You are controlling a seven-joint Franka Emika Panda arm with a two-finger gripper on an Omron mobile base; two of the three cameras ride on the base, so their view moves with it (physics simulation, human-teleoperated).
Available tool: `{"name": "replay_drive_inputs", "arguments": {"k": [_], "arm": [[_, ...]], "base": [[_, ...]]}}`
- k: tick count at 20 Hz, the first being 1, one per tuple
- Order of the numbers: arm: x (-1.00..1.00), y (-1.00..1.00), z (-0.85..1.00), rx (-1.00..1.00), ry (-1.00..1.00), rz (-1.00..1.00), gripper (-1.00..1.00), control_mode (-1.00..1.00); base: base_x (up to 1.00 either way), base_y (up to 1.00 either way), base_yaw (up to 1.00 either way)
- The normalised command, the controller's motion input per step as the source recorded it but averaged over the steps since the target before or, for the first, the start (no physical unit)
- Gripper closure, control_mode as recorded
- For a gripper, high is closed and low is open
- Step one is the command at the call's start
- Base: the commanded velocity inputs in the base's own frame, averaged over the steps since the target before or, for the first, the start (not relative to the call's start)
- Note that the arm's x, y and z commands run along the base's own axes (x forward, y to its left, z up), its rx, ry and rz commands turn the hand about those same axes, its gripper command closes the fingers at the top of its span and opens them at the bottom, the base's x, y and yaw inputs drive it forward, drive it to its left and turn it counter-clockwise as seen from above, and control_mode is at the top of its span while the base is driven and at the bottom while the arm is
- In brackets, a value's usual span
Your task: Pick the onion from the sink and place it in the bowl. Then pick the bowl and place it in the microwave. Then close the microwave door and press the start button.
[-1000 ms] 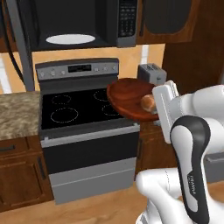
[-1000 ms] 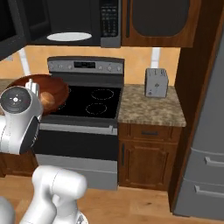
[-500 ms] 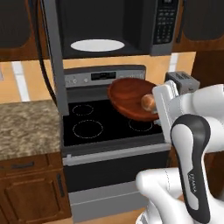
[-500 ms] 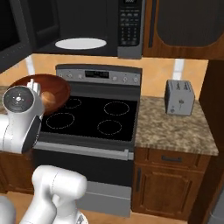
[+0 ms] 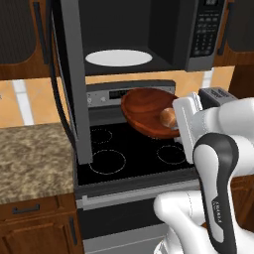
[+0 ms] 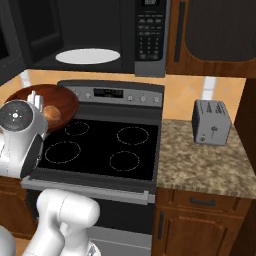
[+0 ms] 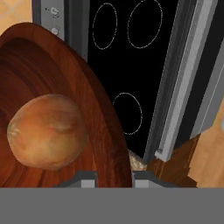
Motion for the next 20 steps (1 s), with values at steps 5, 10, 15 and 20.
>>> {"name": "replay_drive_inputs", "arguments": {"k": [5, 10, 15, 20], "arm": [[0.0, 0.0, 0.0, 0.0, 0.0, 0.0, 1.0, 1.0], [0.0, 0.0, 0.0, 0.0, 0.0, 0.0, 1.0, 1.0], [0.0, 0.0, 0.0, 0.0, 0.0, 0.0, 1.0, 1.0], [0.0, 0.0, 0.0, 0.0, 0.0, 0.0, 1.0, 1.0]], "base": [[0.55, 0.13, 0.0], [0.05, 0.26, 0.01], [0.56, 0.26, 0.01], [0.48, 0.11, 0.0]]}}
